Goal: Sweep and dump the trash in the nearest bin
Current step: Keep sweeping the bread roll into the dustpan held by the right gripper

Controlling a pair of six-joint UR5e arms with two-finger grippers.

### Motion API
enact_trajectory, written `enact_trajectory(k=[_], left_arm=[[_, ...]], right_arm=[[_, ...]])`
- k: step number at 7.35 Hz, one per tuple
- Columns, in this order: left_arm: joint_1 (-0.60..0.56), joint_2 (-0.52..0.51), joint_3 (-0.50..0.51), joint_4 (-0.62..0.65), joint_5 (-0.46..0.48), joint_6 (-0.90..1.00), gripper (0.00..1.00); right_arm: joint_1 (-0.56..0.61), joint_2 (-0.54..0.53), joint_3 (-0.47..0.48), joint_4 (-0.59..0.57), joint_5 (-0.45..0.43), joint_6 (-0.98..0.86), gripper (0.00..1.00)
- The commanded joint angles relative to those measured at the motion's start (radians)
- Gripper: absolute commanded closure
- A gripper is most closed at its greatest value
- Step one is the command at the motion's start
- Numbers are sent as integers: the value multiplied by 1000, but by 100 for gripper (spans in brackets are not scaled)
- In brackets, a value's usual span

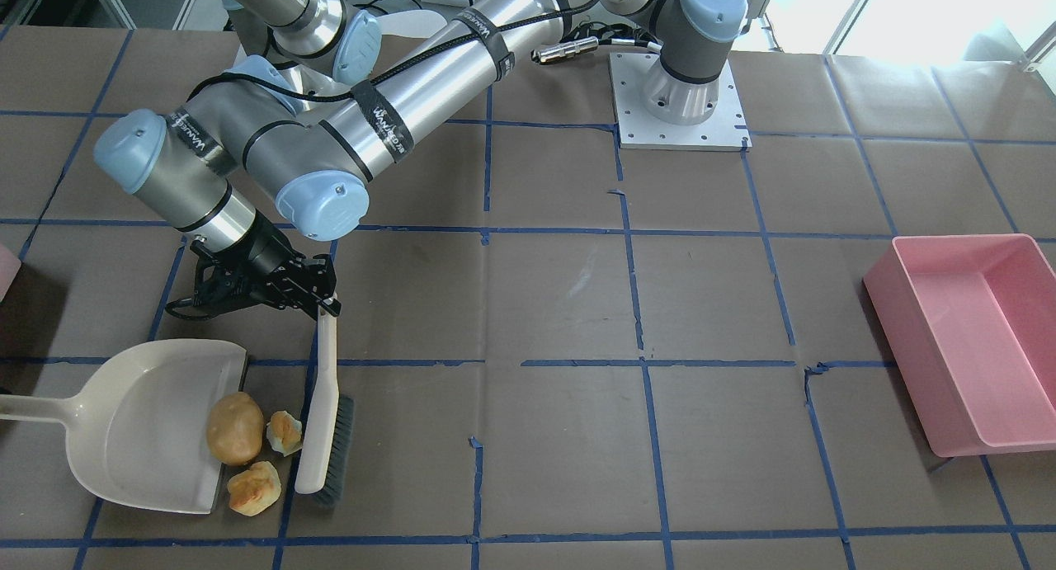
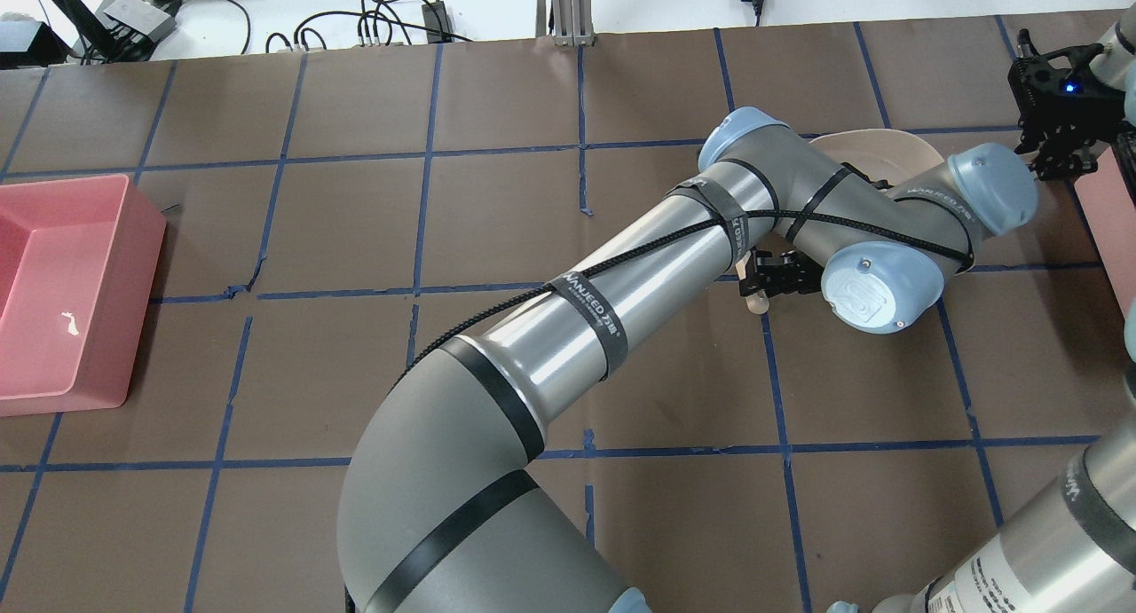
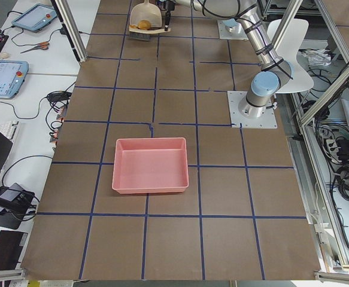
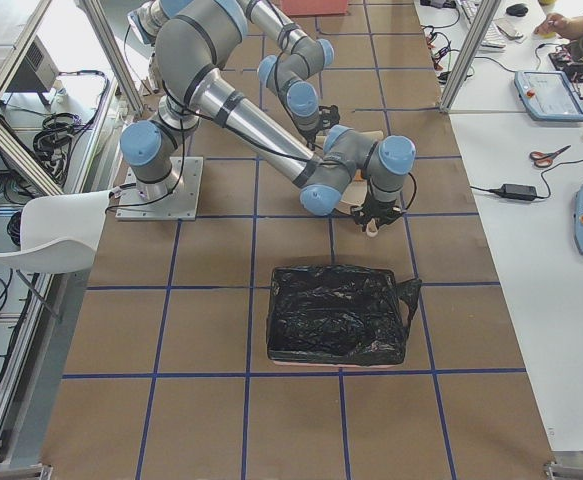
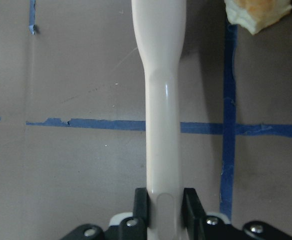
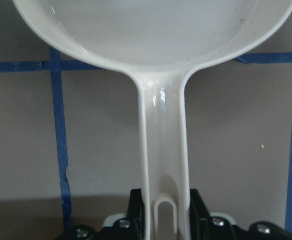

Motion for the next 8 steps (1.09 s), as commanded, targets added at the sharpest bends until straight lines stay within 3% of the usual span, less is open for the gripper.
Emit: enact_trajectory(k=[1, 8], left_arm=[[-5, -35, 64, -1, -34, 1, 100], [-13, -63, 105, 1, -72, 55, 100]], right_arm=[[0, 0, 0, 0, 0, 4, 96], [0, 0, 2, -2, 0, 18, 96]])
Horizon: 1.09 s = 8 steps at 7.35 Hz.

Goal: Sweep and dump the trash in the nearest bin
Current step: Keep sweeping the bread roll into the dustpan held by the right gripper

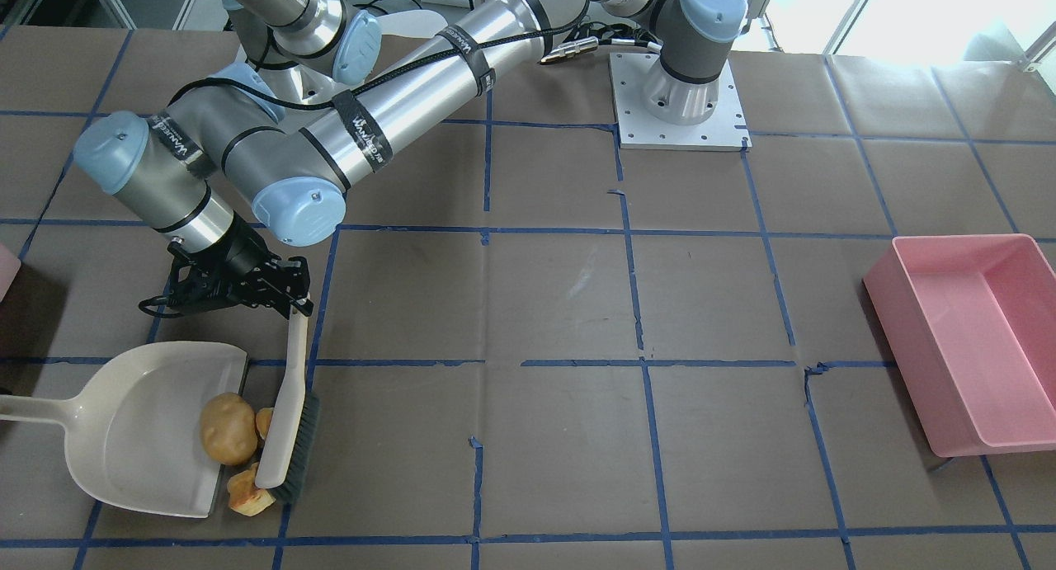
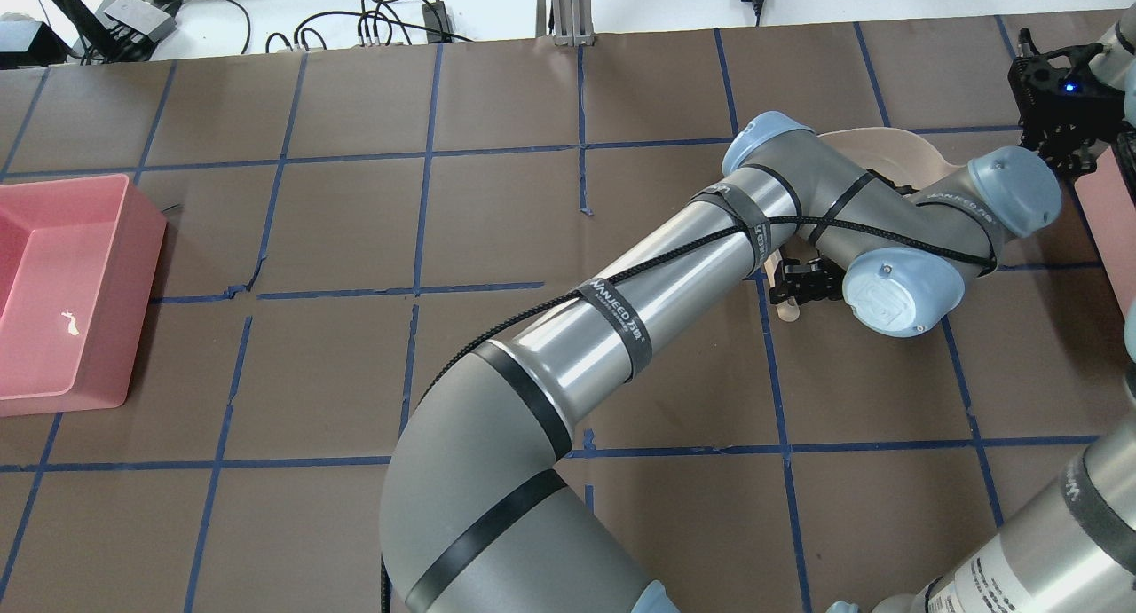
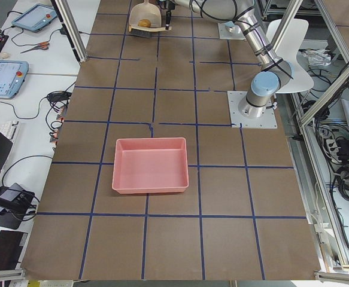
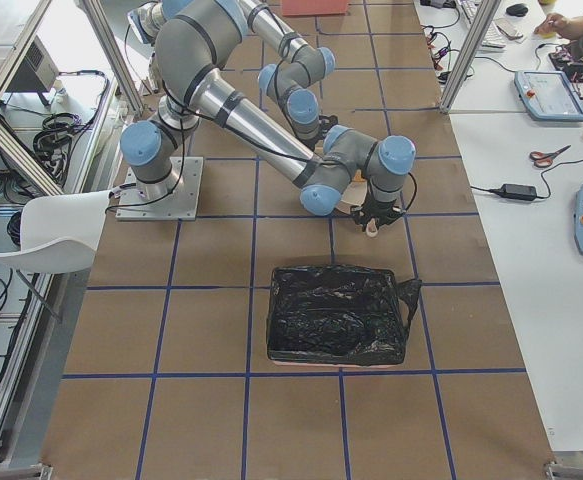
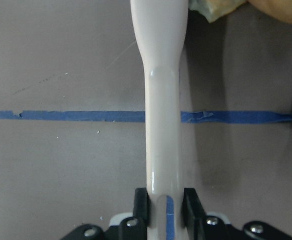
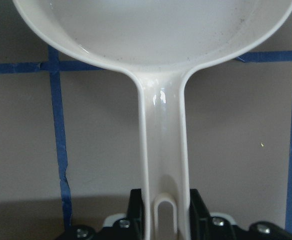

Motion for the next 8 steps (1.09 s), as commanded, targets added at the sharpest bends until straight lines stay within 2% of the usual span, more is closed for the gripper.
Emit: enact_trajectory(k=[1, 3, 6, 8], left_arm=[[0, -4, 11, 11, -51, 195, 100], [-2, -3, 13, 77, -52, 331, 100], [-17, 0, 8, 177, -46, 663, 100], [-17, 11, 4, 177, -40, 700, 100]], right_arm=[[0, 0, 1, 2, 0, 1, 96], [0, 2, 1, 2, 0, 5, 96], [0, 2, 1, 2, 0, 5, 96], [0, 2, 2, 2, 2, 5, 96]])
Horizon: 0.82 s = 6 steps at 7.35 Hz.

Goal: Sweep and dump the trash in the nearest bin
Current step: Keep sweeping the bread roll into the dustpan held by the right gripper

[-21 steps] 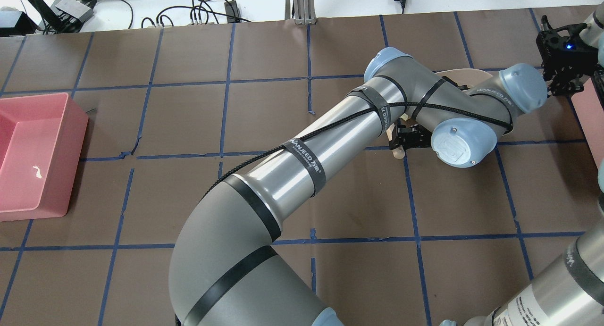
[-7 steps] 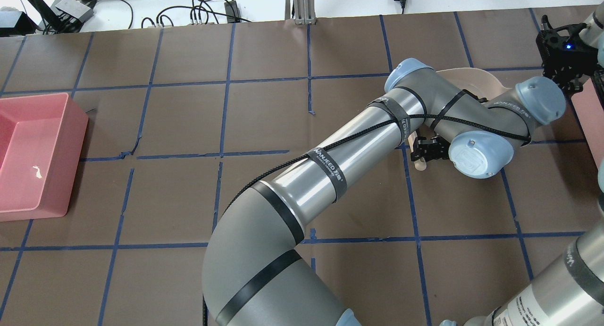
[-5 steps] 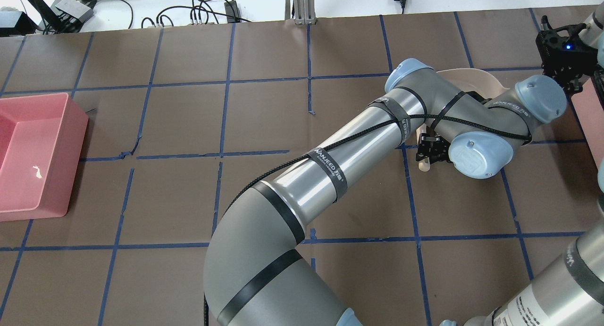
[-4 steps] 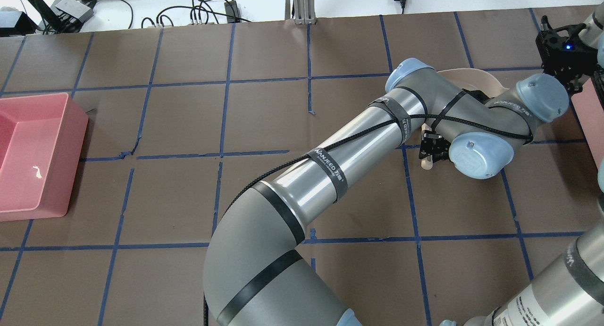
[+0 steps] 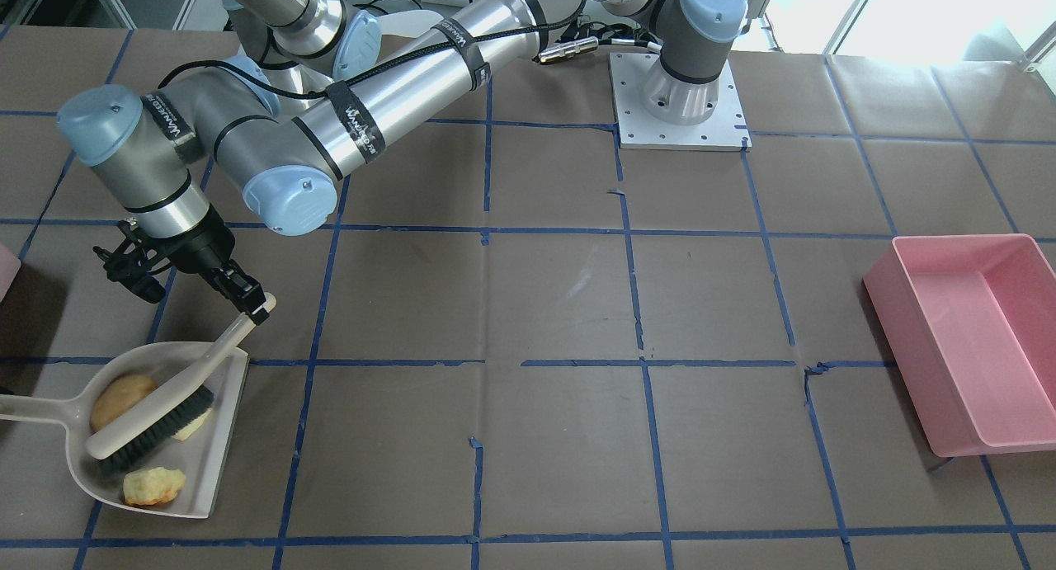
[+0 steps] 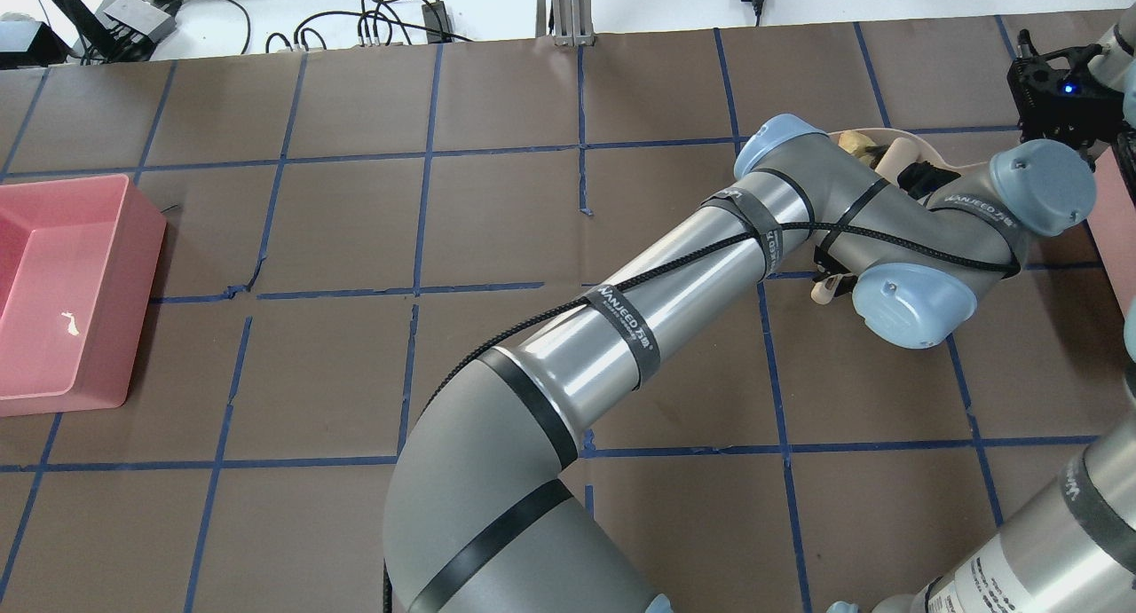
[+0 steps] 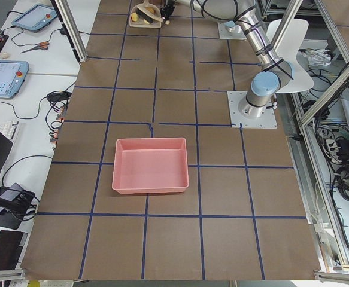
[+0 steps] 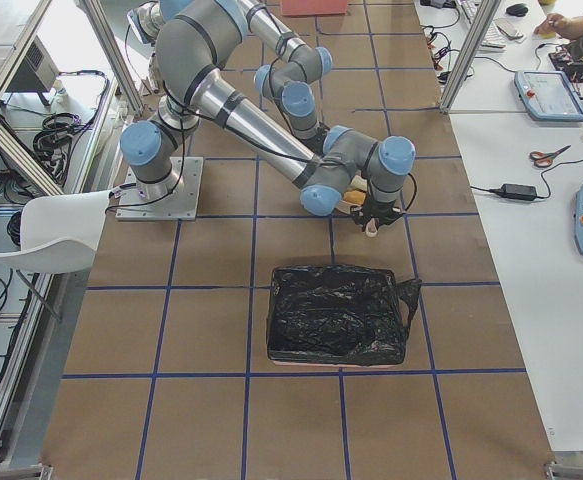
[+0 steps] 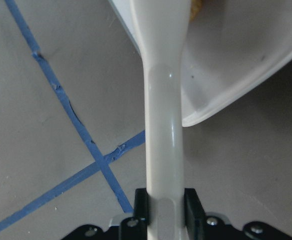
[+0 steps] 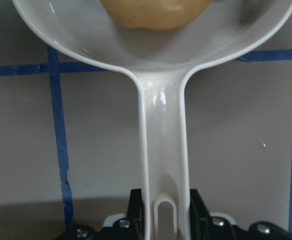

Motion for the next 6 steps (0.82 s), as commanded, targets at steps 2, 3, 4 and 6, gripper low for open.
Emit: enact_trajectory(k=[2, 3, 4, 6], left_arm=[[-1, 58, -25, -16, -7, 36, 100], [-1, 77, -33, -16, -10, 25, 100], [-2, 91, -35, -19, -11, 20, 100], [-2, 100, -33, -19, -13, 17, 100]], right_arm=[[0, 2, 1, -2, 1, 0, 96], [-2, 2, 1, -2, 1, 0, 96], [-3, 2, 3, -3, 35, 0, 96], [-9, 3, 3, -3, 38, 0, 96]])
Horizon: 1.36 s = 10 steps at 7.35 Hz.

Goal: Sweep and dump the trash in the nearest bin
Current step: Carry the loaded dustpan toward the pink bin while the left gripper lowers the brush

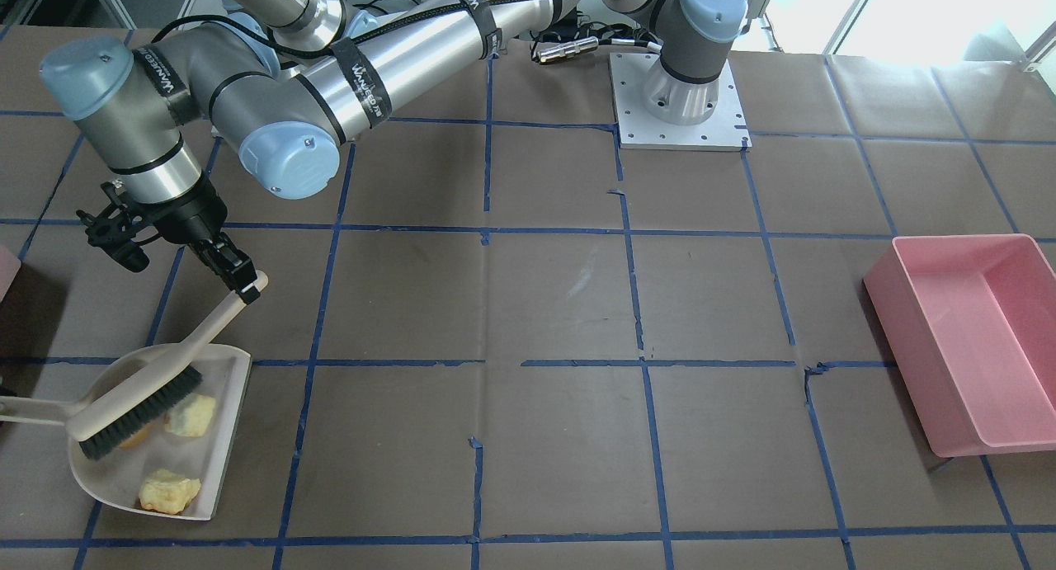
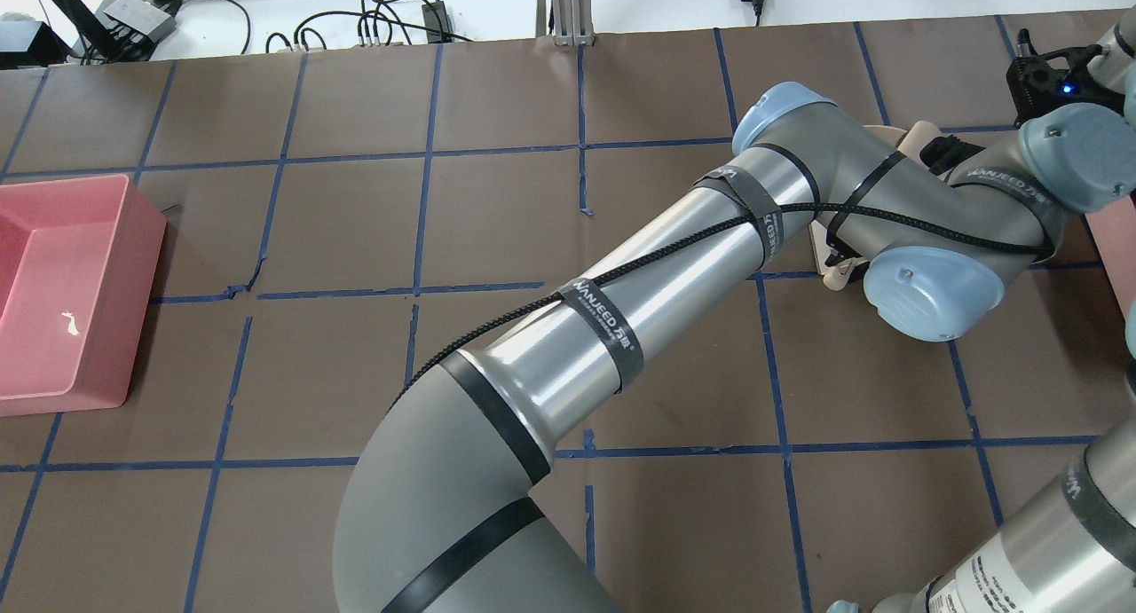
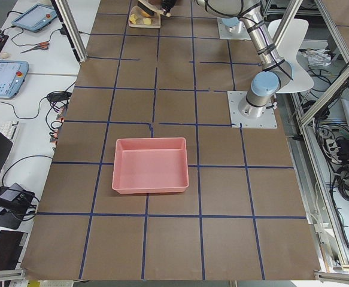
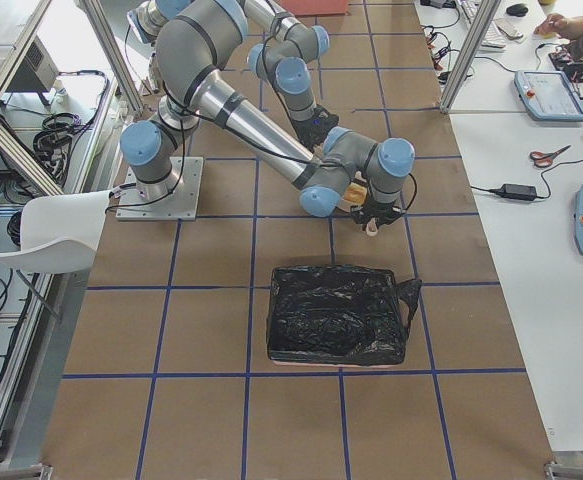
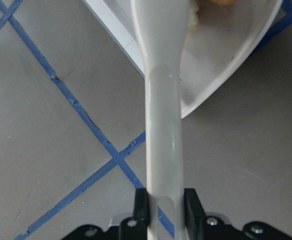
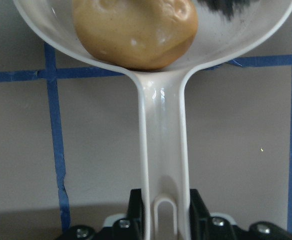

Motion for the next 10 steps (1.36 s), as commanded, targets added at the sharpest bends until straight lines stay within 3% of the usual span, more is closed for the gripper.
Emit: enact_trajectory(k=[1, 3, 5, 6, 10], left_arm=[[0, 14, -3, -3, 0, -3, 99], [0, 98, -88, -30, 3, -44, 99], [19, 329, -359, -78, -9, -125, 100], [41, 420, -479, -73, -91, -180, 100], [160, 721, -915, -75, -173, -227, 100]], right_arm=[[-5, 1, 0, 0, 17, 1, 96], [-5, 1, 0, 0, 17, 2, 96], [-5, 3, 2, 0, 17, 0, 96], [-5, 3, 2, -2, 17, 0, 96], [-8, 6, -9, -2, 17, 3, 96]])
